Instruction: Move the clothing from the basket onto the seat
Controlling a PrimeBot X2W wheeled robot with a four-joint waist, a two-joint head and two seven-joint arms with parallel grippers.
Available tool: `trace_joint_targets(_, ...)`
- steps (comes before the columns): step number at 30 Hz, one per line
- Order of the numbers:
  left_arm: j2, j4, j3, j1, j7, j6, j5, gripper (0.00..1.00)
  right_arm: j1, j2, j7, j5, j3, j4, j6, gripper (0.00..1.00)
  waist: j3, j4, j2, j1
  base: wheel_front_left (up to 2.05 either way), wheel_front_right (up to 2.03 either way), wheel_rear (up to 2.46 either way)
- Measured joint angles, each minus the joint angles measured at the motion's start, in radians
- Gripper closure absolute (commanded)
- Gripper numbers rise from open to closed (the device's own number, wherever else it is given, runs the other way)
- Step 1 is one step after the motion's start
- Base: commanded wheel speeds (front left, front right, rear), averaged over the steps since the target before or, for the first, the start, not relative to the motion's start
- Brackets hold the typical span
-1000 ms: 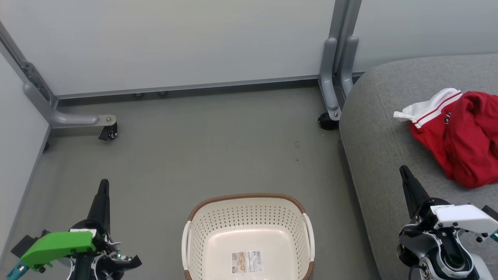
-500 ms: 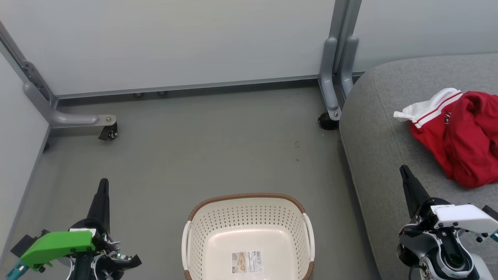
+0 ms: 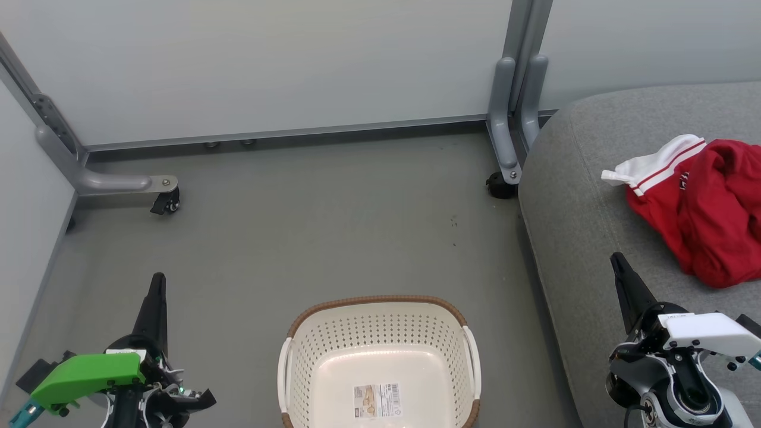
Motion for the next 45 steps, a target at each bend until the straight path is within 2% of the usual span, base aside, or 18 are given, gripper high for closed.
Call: trace_joint_targets(45,-0.003,0.0,0.006,0.0,0.007,0.0,0.004,1.0,0.0,0.006,0.007,-0.004,-0.008,0.0,0.0,1.0,0.0,0.0,0.0,0.0,0.0,0.0,0.0)
